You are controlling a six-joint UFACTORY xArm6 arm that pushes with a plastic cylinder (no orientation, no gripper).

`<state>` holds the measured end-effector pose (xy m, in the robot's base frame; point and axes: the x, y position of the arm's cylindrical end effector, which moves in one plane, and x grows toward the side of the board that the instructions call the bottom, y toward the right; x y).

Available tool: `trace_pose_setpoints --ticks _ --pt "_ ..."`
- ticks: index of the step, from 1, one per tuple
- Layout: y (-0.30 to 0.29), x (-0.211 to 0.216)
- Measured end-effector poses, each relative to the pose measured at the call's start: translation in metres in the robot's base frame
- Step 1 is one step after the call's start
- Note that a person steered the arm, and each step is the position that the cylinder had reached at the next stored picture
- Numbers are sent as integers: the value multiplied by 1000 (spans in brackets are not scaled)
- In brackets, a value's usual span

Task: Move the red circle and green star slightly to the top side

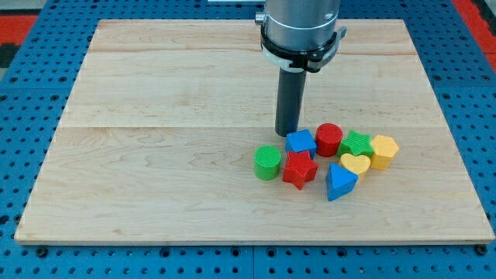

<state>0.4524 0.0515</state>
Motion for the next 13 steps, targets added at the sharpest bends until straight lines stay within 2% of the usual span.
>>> trace_pose_setpoints --ticks 2,3,4,5,6,7,9,11,12,13 --pt "5 -12" --pt "69 -25" --pt "156 -7" --pt "221 52" --pt "222 83" --pt "169 79" --pt "109 34" --pt "79 34" --pt "40 31" --pt "21 15"
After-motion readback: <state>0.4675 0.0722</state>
